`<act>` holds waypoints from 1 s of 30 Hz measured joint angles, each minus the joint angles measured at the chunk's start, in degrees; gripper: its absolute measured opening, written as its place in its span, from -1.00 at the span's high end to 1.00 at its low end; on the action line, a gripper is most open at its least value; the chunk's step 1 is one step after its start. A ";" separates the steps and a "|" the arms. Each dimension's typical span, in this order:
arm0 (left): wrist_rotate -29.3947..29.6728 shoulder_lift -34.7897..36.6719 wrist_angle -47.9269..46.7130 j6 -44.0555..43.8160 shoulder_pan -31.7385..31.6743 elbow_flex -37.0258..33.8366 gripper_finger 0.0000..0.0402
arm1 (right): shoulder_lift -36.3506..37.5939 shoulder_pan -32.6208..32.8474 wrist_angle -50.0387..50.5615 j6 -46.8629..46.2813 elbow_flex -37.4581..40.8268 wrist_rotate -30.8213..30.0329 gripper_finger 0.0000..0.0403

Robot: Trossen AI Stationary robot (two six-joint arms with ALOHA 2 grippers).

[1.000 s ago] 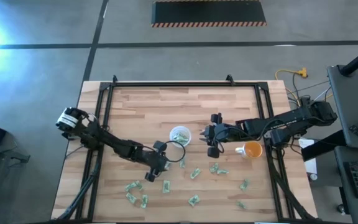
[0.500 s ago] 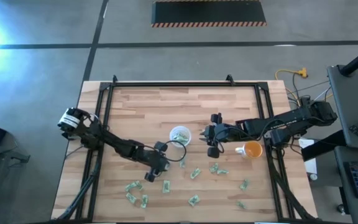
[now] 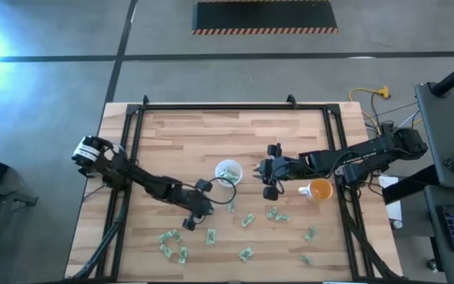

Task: Pick and place Stevia / Truvia into bins
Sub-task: Put the light green stevia packet into the transparent container

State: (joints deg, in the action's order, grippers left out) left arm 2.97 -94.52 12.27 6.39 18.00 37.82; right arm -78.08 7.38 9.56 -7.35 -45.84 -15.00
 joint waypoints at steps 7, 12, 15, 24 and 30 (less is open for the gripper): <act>0.05 4.77 -0.92 0.02 0.08 0.00 0.85 | 0.00 0.00 0.04 0.00 0.16 -0.02 0.60; 3.93 8.58 -0.25 3.44 0.09 -0.02 0.86 | 0.00 0.00 -0.06 0.00 0.19 -0.04 0.60; 10.15 9.53 2.71 7.64 -0.25 -0.01 0.86 | 0.00 -0.01 -0.30 -0.03 0.22 -0.02 0.63; 12.78 9.58 12.06 17.00 -6.00 0.19 0.86 | 0.00 0.02 -1.01 -2.91 0.79 0.15 0.64; 12.02 9.49 12.07 16.75 -12.26 0.20 0.86 | -0.02 0.95 -1.04 -6.22 1.96 0.46 0.60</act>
State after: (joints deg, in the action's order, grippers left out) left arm 14.99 -85.03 24.34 23.15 5.74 38.02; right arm -78.11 8.33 8.52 -13.58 -43.89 -14.55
